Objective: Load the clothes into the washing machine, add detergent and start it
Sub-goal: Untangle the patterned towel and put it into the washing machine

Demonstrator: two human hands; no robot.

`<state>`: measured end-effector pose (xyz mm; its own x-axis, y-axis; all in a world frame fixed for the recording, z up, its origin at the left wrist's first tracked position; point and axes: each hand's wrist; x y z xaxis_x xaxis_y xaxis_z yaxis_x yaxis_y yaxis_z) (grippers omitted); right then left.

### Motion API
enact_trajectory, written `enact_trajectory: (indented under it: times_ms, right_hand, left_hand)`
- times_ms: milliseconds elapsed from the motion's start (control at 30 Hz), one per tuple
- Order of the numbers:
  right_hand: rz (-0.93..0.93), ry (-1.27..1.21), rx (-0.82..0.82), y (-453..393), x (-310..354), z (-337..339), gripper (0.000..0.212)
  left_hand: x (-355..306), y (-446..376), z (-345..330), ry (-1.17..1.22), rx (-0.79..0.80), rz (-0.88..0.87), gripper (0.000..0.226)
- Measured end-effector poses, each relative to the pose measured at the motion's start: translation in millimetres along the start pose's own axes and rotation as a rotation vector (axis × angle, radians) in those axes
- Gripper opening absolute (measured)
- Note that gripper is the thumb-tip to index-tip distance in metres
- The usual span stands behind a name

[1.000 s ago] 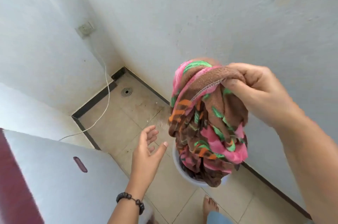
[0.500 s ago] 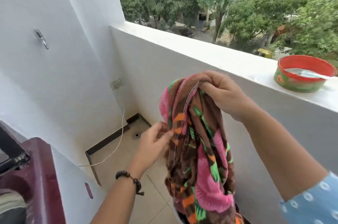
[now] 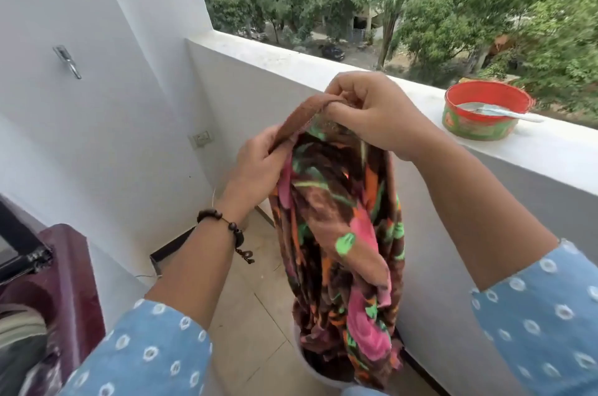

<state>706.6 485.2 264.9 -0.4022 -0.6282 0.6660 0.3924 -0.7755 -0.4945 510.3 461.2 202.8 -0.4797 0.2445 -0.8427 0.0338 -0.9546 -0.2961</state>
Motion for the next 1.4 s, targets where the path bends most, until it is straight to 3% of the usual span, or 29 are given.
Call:
enact_trajectory:
  times_ms: [133, 233, 300, 367, 433, 467, 533, 600, 733, 833, 933, 1033, 1133, 1200, 1300, 1400]
  right_hand:
    - [-0.377, 0.053, 0.54, 38.8, -45.9, -9.2, 0.014]
    - [-0.564, 0.154, 0.742, 83.2, -106.0, -48.8, 0.013]
    - [-0.721, 0.205, 0.783, 109.4, -142.8, -65.3, 0.022]
    - [-0.864, 0.107, 0.678, 124.2, -164.8, -68.4, 0.025]
    - [-0.915, -0.134, 0.513, 125.6, -169.4, -66.2, 0.012]
    - [-0.87, -0.257, 0.468, 120.5, -166.8, -63.7, 0.022]
    - [-0.713, -0.414, 0.482, 106.3, -153.8, -61.0, 0.072]
    - [-0.579, -0.399, 0.574, 96.1, -133.5, -71.5, 0.088]
    - [-0.424, -0.137, 0.747, 98.1, -127.2, -110.4, 0.017]
    - [-0.324, 0.117, 0.638, 83.1, -132.3, -97.4, 0.031]
    - [-0.313, 0.267, 0.289, 44.2, -108.7, -44.7, 0.025]
    - [-0.194, 0.017, -0.156, 9.9, -63.3, 1.9, 0.025]
    - [-0.061, -0.264, -0.387, -12.6, -22.5, 34.6, 0.023]
    - [-0.021, -0.289, -0.366, -21.3, -10.4, 47.0, 0.023]
    - [-0.061, -0.128, -0.192, -21.8, -9.0, 50.4, 0.027]
    - [-0.036, 0.045, -0.018, -15.1, 0.3, 41.3, 0.026]
  left_hand:
    - [-17.2, -27.7, 15.8, 0.288, -0.26, 0.07, 0.026]
    - [-40.6, -50.3, 35.8, 0.556, -0.377, 0.075, 0.032]
    - [-51.8, -60.1, 50.9, 0.644, -0.388, 0.045, 0.026]
    - [-55.4, -64.1, 58.5, 0.653, -0.397, 0.033, 0.026]
    - [-56.5, -62.7, 56.6, 0.636, -0.366, 0.062, 0.025]
    - [-58.1, -61.1, 52.7, 0.62, -0.33, 0.067, 0.021]
    - [-62.7, -56.9, 43.0, 0.524, -0.283, 0.068, 0.015]
    - [-70.2, -52.3, 34.5, 0.433, -0.258, 0.055, 0.015]
    - [-82.7, -48.1, 29.9, 0.399, -0.162, -0.058, 0.02]
    - [-79.9, -44.7, 36.8, 0.276, -0.183, -0.106, 0.018]
    - [-71.4, -45.1, 39.4, 0.267, -0.229, -0.09, 0.034]
    - [-63.8, -46.5, 32.2, 0.216, -0.294, -0.098, 0.027]
    - [-58.5, -46.1, 23.7, 0.121, -0.296, -0.081, 0.028]
    - [-55.7, -46.3, 24.8, -0.053, -0.175, -0.02, 0.033]
    - [-56.8, -37.0, 30.6, -0.226, 0.232, 0.059, 0.087]
    - [-63.1, -27.5, 15.9, -0.121, 0.481, 0.012, 0.119]
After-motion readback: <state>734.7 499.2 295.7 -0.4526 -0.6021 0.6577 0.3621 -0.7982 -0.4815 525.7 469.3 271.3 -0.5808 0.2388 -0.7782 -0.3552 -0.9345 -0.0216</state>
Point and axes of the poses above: each hand's wrist, its own y-axis away from the middle knuckle, its own z-axis out of the back of the hand, x = y × z, and after that the axes turned 3 degrees about z, right-handed
